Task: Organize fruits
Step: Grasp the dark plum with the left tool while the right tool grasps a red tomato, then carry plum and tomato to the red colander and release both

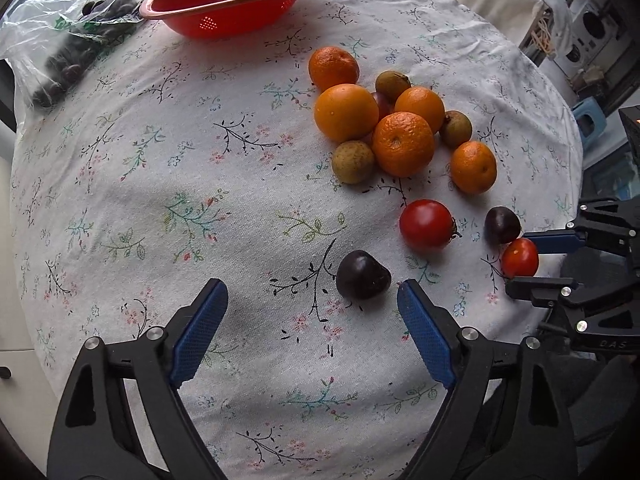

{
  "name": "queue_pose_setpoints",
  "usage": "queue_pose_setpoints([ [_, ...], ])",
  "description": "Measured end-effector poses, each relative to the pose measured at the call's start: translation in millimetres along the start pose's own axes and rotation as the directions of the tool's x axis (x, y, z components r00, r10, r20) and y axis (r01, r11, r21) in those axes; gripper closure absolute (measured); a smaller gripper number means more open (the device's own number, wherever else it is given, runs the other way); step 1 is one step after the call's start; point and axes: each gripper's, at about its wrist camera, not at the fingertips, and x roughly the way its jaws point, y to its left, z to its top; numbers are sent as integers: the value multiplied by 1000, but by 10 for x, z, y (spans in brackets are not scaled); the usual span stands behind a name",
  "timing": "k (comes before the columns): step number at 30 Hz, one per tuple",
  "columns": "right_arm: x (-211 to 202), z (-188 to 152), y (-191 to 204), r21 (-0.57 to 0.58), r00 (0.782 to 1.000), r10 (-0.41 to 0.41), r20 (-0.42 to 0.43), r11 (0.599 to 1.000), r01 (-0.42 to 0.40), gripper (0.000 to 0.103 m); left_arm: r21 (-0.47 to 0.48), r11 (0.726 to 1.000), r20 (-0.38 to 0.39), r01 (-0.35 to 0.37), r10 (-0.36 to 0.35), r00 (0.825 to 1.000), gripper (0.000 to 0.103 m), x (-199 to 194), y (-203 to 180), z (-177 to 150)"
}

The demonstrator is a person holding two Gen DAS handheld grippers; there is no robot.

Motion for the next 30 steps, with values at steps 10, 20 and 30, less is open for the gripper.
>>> queue_pose_setpoints([
  [10, -5, 7, -59, 26, 1000, 26, 0, 999, -26, 69, 7, 998, -7, 65, -65, 998, 32, 92, 23, 93],
  [20, -33, -45, -123, 65, 999, 51, 0, 997, -51, 69, 95, 983, -9, 160, -160, 987, 71, 55, -71, 110],
  [30, -87, -39, -167, 101, 997, 76, 12, 992, -77, 69, 66, 975, -17, 212, -211, 977, 78, 58, -28, 52],
])
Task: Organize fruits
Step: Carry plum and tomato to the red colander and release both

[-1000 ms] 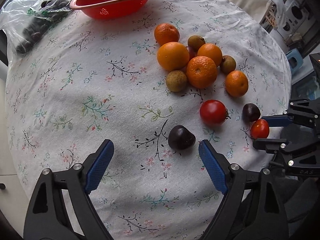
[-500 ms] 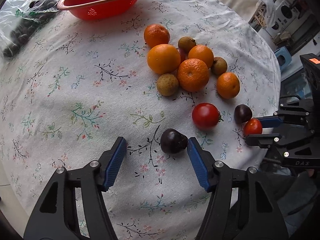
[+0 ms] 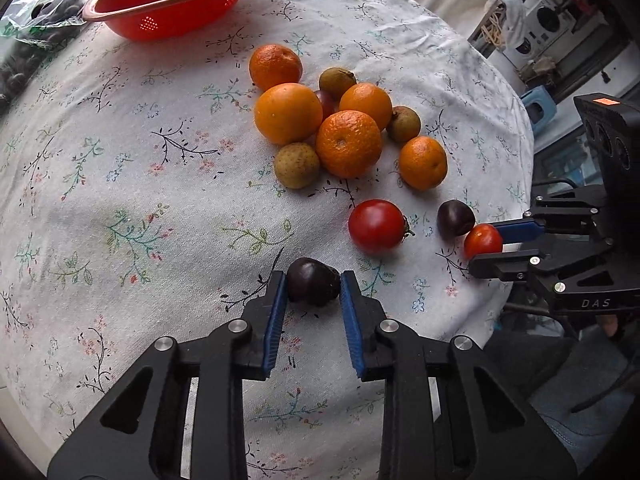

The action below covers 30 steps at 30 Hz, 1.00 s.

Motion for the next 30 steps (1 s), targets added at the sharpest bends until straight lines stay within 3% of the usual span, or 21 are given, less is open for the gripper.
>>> queue_pose_setpoints([
  [10, -269, 87, -121, 49, 998, 30, 50, 998, -32, 69, -137, 990, 82, 38, -27, 996, 78, -332, 238, -45],
  [16, -454, 414, -368, 94, 995, 17, 102, 995, -26, 69, -242, 970, 145, 31, 5, 989, 78, -571, 458, 37],
  [23, -517, 1304, -547, 67, 989, 28, 145, 997, -38, 69, -370, 929, 210, -18, 103, 972, 78, -891, 851, 432],
  [30, -745, 2510, -79, -140, 967, 103, 233, 988, -72, 69, -394, 918, 284, -43, 166, 944, 78, -1021, 1183, 1429],
])
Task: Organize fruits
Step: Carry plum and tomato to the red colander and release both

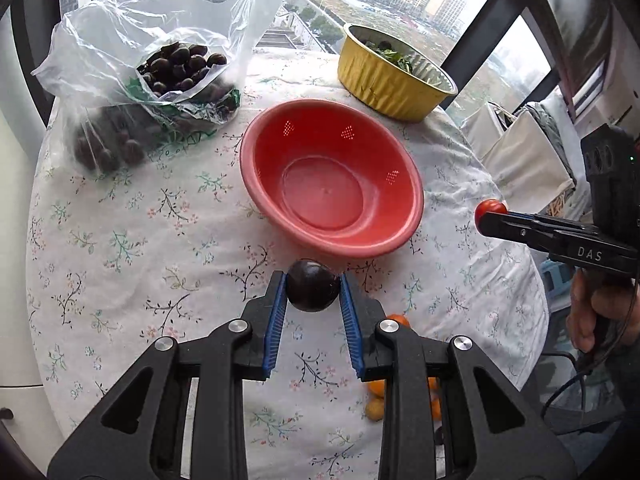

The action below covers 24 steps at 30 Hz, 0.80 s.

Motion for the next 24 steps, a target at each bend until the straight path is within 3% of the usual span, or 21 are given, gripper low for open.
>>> queue_pose_setpoints([
  [3, 220, 390, 108, -60, 1000, 4, 2, 998, -4, 69, 32, 999, 3, -24, 24, 1000, 78, 259, -137, 405],
  [7, 591, 620, 164, -137, 998, -42, -46, 990, 35, 69, 57, 997, -53, -56, 59, 997, 78, 733, -204, 716],
  [15, 1075, 510, 119, -248, 984, -98, -152, 967, 58, 69, 84, 993, -150, -88, 100, 984, 78, 1340, -158, 743],
  [24, 1279, 571, 122, -302, 974, -141, -177, 950, 82, 68, 129, 984, -153, -120, 140, 978, 77, 1558, -269, 797],
])
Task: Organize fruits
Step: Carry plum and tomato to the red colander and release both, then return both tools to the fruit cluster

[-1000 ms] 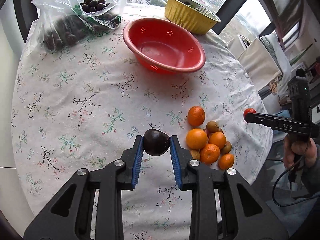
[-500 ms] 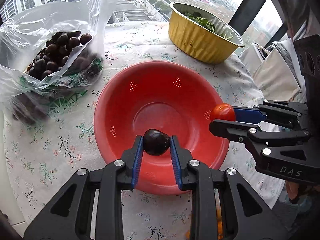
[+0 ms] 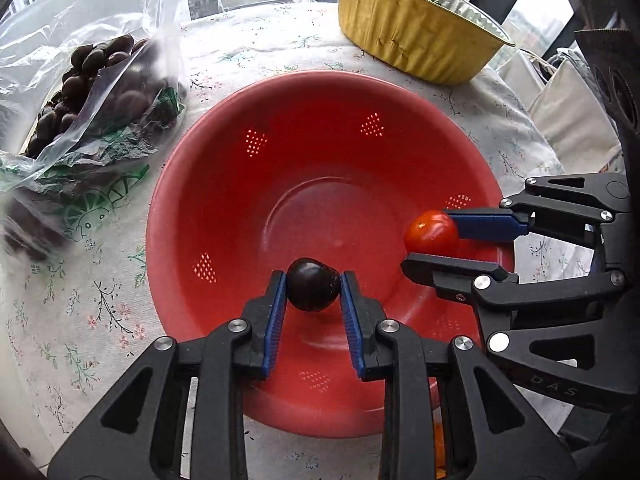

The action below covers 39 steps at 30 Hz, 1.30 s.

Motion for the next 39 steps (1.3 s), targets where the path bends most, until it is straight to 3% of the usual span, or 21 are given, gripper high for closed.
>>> queue_pose_setpoints([
  [10, -17, 51, -22, -16, 1000, -11, 4, 1000, 11, 64, 37, 998, 4, -45, 45, 999, 73, -31, -58, -112],
  [14, -105, 38, -21, -22, 1000, -19, 18, 1000, 19, 63, 36, 998, 27, -60, 59, 998, 57, -142, -5, -119],
  [20, -476, -93, -107, 35, 996, -14, 88, 999, 11, 50, 19, 999, 94, -42, 40, 995, 27, -495, -6, -203],
  [22, -626, -206, -121, 75, 994, -3, 112, 997, -6, 46, 15, 999, 123, -34, 31, 992, 26, -654, -3, -297],
  [26, -889, -557, -47, 149, 989, 6, 145, 988, -28, 42, -38, 998, 173, 42, -35, 984, 0, -963, 90, -668],
  [32, -1102, -1375, 190, 278, 989, 25, 142, 958, -65, 33, -13, 1000, 148, 12, -10, 989, 0, -1241, 50, -1539],
  [39, -979, -2306, 454, 359, 999, -26, 31, 933, 13, 30, 41, 998, 71, 44, -47, 996, 0, -1249, -143, -2478],
])
